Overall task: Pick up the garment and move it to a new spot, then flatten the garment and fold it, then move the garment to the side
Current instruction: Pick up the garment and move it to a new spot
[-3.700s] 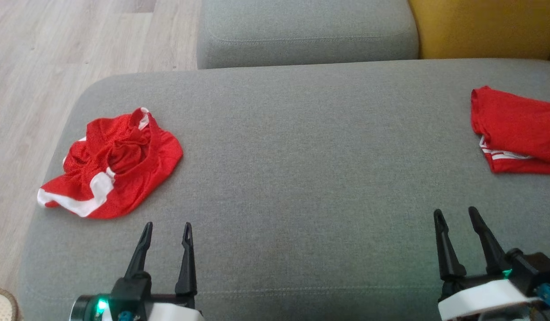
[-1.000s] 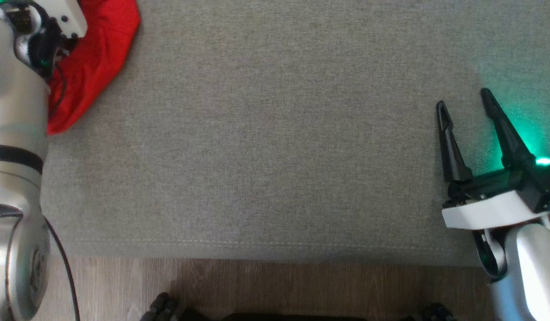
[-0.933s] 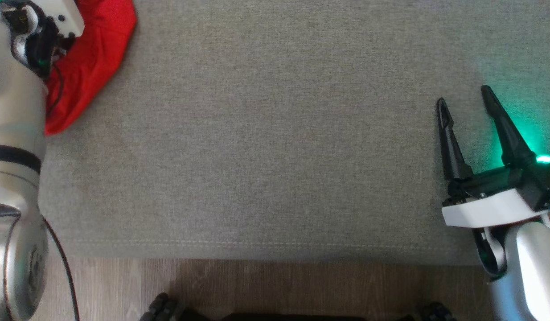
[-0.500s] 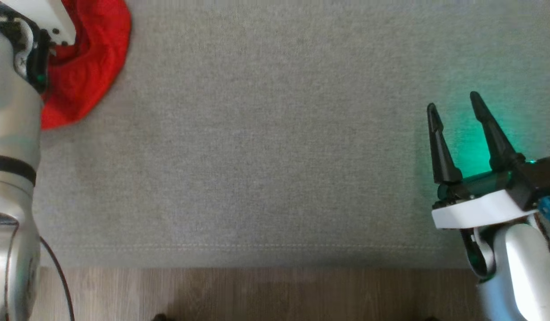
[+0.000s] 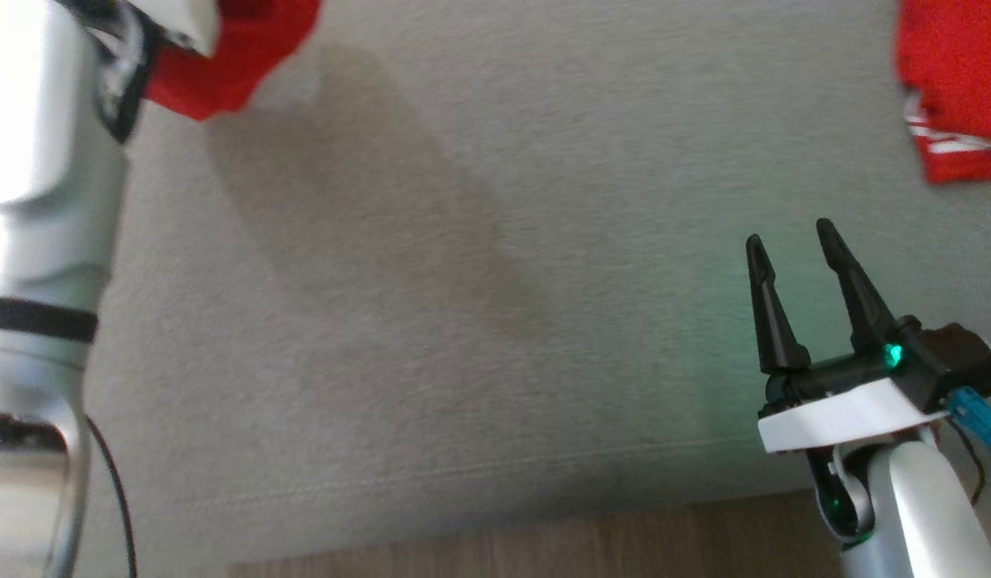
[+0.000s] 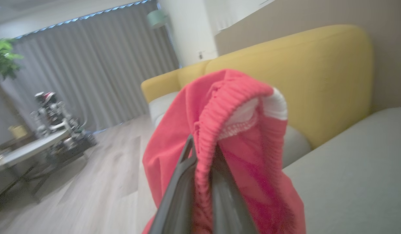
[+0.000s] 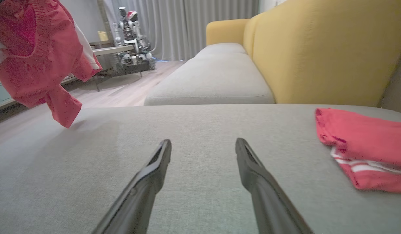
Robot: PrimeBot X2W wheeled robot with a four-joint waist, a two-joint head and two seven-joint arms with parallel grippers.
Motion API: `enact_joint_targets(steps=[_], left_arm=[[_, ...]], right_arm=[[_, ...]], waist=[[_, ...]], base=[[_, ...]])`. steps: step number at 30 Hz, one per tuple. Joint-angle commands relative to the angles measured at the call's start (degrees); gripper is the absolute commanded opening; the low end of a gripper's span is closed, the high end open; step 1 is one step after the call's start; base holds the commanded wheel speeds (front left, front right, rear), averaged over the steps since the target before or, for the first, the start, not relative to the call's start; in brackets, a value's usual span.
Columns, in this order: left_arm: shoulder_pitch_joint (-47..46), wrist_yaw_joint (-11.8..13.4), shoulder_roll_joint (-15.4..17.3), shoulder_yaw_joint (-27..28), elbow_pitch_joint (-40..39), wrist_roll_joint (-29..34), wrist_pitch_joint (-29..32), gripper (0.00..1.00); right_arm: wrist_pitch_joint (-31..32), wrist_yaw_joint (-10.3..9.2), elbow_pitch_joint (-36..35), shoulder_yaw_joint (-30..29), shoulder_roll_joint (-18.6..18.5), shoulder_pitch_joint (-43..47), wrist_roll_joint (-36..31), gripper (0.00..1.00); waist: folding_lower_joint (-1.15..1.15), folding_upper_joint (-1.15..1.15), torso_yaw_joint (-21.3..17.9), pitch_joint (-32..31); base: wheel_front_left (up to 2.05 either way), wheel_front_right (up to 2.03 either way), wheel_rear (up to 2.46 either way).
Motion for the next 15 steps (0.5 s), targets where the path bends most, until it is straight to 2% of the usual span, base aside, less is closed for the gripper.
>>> enact_joint_targets(steps=[1,10,15], left_arm=[[-0.1,0.0,2.4,-1.7,-5.4,-1.3,-0.3,0.00],[2.8,0.0,2.3,-12.3,-17.7,-6.9,-0.3,0.00],[5.8,0.0,1.9,-19.5,-19.8,-8.4,-0.3,0.00]], right_arm=[[-0.4,-0.02,-2.0,1.7,0.5,0.3,1.0,1.00],[-0.4,-0.02,-3.5,2.8,0.5,0.1,3.3,1.00],[-0.4,-0.02,-4.2,3.3,0.5,-0.4,4.5,1.00]], waist=[[0.00,0.00,-5.4,-3.9],[0.00,0.00,-14.4,-4.7],[0.00,0.00,-18.0,-3.8]], base=[[0.00,0.00,0.00],[0.00,0.00,0.00],[0.00,0.00,0.00]])
